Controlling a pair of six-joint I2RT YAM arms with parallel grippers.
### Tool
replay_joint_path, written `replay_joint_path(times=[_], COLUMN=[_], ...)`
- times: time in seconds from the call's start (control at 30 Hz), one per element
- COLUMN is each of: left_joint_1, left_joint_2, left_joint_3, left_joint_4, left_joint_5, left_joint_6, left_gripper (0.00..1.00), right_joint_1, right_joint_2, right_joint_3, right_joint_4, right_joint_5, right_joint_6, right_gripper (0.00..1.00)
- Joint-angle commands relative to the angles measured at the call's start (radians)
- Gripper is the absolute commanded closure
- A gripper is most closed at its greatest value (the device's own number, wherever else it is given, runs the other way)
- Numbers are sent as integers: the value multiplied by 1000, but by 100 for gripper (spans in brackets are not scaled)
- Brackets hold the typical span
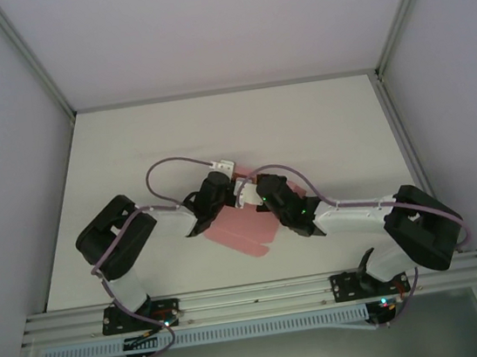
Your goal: Assemble paper box
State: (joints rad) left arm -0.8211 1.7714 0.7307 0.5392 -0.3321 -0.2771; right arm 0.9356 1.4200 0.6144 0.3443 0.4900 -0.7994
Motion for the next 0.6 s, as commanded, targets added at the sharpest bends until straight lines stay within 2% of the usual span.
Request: replay_joint_path(times=[0.0, 0.03, 0.13, 0.23, 0.37, 0.47, 0.5, 0.53, 0.57], left_joint_1=[85, 86, 84, 80, 75, 75, 74, 74, 74], left_joint_2=[7, 14, 29, 20, -10, -15, -20, -25, -34], left_joint_3=[-53, -56, -72, -122, -181, -185, -183, -185, -192], left_joint_4=[-75, -67, -15, 88, 199, 220, 221, 229, 244], left_joint_5=[-402, -394, -300, -192, -91, -47, -25, -3, 26], left_joint_6=[-93, -98, -73, -26, 30, 49, 54, 56, 61], left_gripper=[100, 100, 88, 85, 91, 97, 99, 100, 100], right_joint_1=[2, 2, 2, 3, 11, 11, 9, 9, 9], right_joint_2=[-20, -20, -24, -21, -19, -95, -136, -176, -218], right_joint_3=[-35, -33, -37, -30, -29, -26, -19, -16, -11], right_joint_4=[-163, -163, -161, -179, -141, -111, -104, -98, -100], right_joint_5=[71, 73, 53, 6, 32, -19, -38, -56, -78], right_joint_6=[31, 31, 31, 39, 54, 110, 139, 162, 186], right_gripper=[100, 100, 100, 100, 100, 100, 93, 81, 74])
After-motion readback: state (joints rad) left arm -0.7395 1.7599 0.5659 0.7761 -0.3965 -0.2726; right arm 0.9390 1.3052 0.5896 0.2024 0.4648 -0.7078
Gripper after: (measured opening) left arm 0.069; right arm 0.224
